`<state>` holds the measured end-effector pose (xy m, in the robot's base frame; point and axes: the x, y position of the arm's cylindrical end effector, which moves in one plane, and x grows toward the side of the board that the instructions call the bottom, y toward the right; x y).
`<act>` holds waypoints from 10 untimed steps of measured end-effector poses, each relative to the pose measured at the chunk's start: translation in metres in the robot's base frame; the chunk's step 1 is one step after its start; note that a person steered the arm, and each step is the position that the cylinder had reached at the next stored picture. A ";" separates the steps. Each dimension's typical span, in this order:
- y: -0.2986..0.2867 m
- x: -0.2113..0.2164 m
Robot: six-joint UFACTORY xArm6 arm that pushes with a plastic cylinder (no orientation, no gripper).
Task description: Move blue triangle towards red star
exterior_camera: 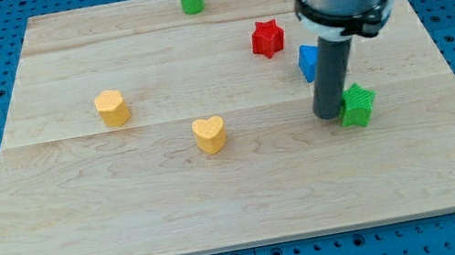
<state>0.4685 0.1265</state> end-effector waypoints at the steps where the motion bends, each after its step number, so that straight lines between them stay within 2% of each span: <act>1: 0.024 -0.016; 2: 0.033 -0.044; 3: 0.010 -0.061; 4: -0.030 -0.061; 5: -0.038 -0.061; 6: -0.003 -0.059; 7: -0.008 -0.024; 8: -0.019 -0.007; 9: -0.030 -0.025; 10: -0.030 -0.061</act>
<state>0.4075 0.0967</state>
